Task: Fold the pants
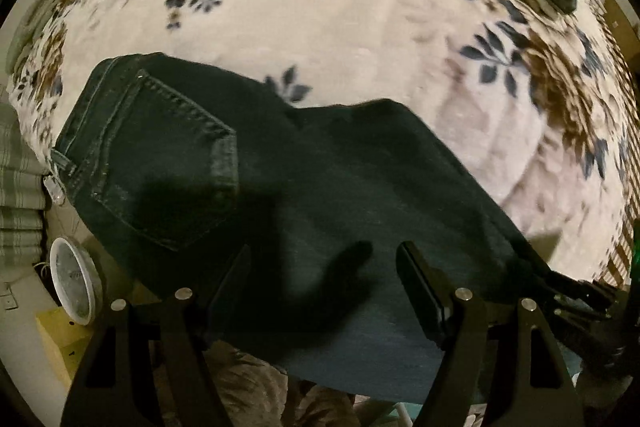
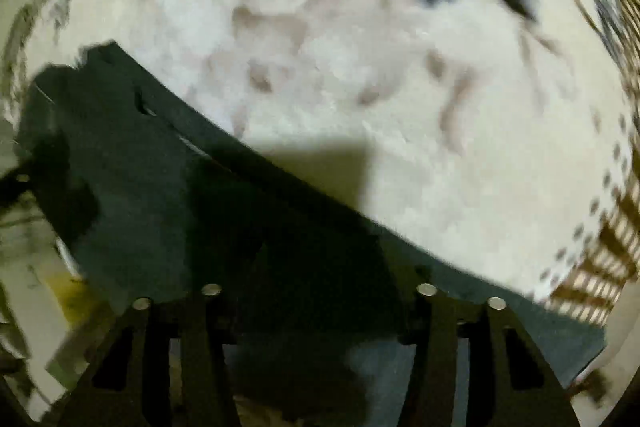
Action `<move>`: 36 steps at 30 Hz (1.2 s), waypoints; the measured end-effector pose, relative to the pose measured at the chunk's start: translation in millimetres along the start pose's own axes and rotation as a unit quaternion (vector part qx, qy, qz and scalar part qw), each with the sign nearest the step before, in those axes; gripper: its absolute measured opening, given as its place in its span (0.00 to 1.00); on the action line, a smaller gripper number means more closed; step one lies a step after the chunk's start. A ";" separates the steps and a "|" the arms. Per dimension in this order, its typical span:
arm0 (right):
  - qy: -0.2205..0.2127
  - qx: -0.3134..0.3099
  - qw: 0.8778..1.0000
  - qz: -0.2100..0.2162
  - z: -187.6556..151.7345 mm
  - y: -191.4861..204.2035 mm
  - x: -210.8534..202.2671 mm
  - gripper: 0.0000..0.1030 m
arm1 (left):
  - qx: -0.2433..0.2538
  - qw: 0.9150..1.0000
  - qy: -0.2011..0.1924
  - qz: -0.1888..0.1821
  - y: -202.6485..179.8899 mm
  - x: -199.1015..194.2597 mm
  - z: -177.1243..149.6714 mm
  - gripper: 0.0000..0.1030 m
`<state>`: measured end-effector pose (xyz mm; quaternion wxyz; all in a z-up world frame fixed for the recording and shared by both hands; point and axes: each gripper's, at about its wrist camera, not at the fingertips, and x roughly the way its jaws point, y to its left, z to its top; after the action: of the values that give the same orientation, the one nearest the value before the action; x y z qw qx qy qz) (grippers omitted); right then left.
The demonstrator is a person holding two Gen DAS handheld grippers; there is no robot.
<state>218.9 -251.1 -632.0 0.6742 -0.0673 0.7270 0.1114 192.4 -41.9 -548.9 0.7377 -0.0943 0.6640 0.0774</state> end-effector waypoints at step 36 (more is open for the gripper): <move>0.048 0.456 0.845 0.276 -99.2 65.8 10.1 0.54 | -0.315 0.945 0.015 -0.086 295.2 46.4 38.8 0.60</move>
<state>106.0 -212.0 -630.8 0.5346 0.4458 0.7159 -0.0553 164.1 253.5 -601.9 0.6642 -0.3799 0.6059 0.2177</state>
